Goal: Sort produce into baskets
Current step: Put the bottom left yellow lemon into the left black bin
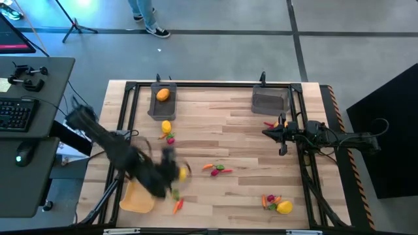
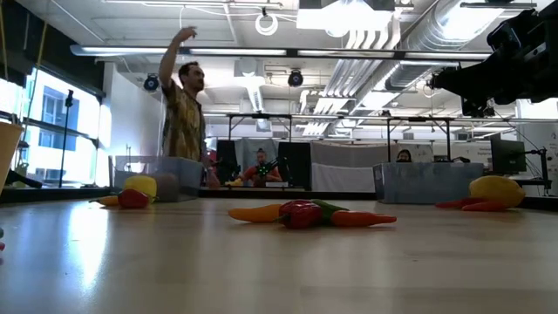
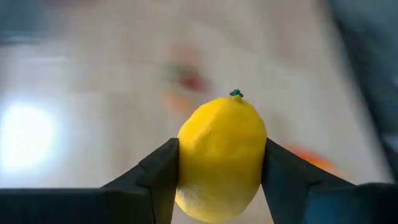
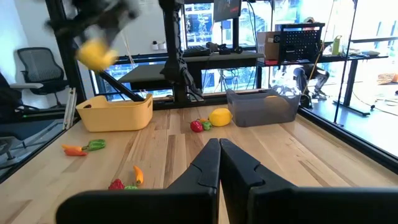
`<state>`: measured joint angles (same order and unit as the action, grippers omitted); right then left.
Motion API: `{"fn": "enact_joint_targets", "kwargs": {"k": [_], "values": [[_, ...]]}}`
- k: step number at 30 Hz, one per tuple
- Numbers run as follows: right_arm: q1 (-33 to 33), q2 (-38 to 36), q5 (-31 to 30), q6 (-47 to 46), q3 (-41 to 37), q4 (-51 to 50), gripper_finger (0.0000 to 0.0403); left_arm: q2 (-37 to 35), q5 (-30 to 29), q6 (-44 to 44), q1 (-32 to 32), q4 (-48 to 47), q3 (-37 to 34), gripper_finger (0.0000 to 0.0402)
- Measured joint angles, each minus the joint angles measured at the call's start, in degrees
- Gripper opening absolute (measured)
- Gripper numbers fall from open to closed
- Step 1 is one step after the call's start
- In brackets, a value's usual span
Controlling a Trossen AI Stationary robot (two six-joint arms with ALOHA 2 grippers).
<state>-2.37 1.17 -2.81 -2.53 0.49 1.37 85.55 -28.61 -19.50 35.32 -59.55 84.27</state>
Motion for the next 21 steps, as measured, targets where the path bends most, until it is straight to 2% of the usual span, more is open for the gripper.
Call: {"fn": "enact_joint_targets", "kwargs": {"k": [2, 4, 6, 9, 12, 17, 19, 21], "values": [[-0.01, -0.01, 0.0, -0.01, 0.0, 0.02, 0.0, -4.24, -9.45, -6.81, -4.1, -2.57, 0.0, 0.0174], [-0.01, 0.0, 0.0, 0.0, 0.0, 0.02, 0.0, -7.16, -14.3, -13.39, -9.36, -6.29, 0.0, 0.0174], [0.0, -0.02, 0.02, -0.02, -0.02, 0.02, 0.0, -8.78, -16.52, -17.16, -15.72, -10.78, -0.18, 0.0174], [-0.01, -0.02, 0.0, -0.01, -0.01, 0.02, 0.0, -10.79, -16.87, -16.37, -25.34, -11.81, -4.23, 0.0175], [-0.01, -0.02, 0.0, -0.01, -0.02, 0.01, 0.0, -12.62, -13.97, -12.04, -34.61, -5.68, -11.73, 0.0176], [-0.01, -0.02, 0.02, 0.0, 0.0, 0.02, 0.0, -15.31, -1.01, -1.37, -48.27, 14.18, -26.75, 0.0176], [0.0, -0.02, 0.02, 0.0, 0.0, 0.0, 0.0, -15.68, 2.77, 2.62, -53.13, 20.84, -30.56, 0.0176], [-0.01, -0.02, 0.01, 0.0, -0.01, 0.0, 0.0, -15.7, 3.96, 3.08, -58.23, 23.78, -32.48, 0.0177]]}}
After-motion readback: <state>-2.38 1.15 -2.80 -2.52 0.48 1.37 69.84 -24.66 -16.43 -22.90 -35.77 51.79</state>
